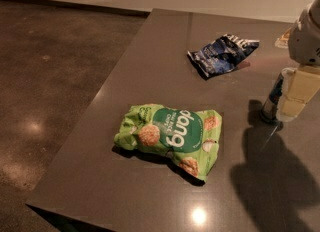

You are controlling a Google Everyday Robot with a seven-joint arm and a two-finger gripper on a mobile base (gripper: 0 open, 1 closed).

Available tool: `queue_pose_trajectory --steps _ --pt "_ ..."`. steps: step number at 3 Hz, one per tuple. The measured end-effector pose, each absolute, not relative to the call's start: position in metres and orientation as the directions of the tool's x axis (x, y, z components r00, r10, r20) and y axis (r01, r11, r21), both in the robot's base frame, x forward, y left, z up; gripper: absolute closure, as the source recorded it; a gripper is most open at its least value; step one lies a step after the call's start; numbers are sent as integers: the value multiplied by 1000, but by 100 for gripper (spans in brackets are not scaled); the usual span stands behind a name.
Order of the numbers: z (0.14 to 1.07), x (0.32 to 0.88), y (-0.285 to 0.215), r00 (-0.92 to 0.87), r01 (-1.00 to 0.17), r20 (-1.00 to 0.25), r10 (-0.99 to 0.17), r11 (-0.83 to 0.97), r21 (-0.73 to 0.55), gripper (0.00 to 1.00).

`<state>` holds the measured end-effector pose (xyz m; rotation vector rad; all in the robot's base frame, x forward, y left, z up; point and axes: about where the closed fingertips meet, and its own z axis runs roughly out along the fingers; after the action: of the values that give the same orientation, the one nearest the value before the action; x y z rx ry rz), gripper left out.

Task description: Move redbull can near green rice chip bag

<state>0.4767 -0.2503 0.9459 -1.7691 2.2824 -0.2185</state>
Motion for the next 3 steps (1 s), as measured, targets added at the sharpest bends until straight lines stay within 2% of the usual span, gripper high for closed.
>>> queue_pose_trajectory --steps 3 --pt "924 506 -300 -255 -940 -35 -966 256 -224 0"
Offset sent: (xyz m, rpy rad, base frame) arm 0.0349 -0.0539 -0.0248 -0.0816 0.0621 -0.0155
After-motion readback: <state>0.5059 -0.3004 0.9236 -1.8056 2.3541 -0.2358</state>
